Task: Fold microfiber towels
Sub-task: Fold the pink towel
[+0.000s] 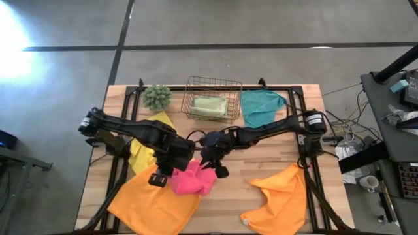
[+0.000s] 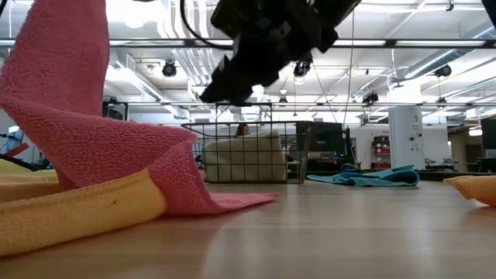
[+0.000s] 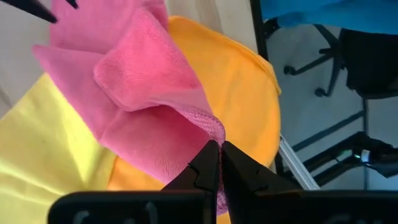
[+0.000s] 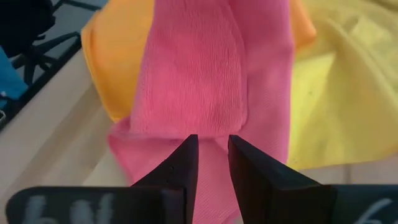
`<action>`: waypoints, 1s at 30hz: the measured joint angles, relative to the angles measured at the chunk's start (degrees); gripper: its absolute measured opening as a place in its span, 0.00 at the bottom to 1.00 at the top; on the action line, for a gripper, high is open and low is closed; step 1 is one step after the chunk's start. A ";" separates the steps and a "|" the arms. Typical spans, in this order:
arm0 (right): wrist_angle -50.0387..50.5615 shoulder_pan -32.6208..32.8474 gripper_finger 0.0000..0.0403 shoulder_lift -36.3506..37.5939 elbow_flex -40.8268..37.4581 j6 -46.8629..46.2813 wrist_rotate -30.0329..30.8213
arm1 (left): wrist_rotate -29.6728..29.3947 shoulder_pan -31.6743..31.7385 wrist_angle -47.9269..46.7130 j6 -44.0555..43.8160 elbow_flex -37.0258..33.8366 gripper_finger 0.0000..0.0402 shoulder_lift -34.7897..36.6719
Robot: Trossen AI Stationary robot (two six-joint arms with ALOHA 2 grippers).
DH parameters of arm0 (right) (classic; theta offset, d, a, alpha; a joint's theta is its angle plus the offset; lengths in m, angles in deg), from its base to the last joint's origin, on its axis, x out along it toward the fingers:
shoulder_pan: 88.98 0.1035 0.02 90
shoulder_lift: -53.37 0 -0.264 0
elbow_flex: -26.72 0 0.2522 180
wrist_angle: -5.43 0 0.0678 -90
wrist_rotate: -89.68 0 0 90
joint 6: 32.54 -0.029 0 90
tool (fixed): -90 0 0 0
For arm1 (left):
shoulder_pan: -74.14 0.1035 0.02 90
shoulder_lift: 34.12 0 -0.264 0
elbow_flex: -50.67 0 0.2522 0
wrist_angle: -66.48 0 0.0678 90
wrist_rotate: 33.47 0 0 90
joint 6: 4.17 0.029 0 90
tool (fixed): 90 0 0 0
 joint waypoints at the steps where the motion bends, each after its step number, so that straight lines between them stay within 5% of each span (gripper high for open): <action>1: -0.30 0.00 0.19 -0.47 0.00 0.01 -0.19 | -0.28 0.00 0.03 0.00 0.00 0.00 0.23; 30: -7.14 -0.11 0.25 -18.09 12.60 -4.22 -4.62 | -1.26 -0.26 2.53 -0.20 0.02 0.00 0.60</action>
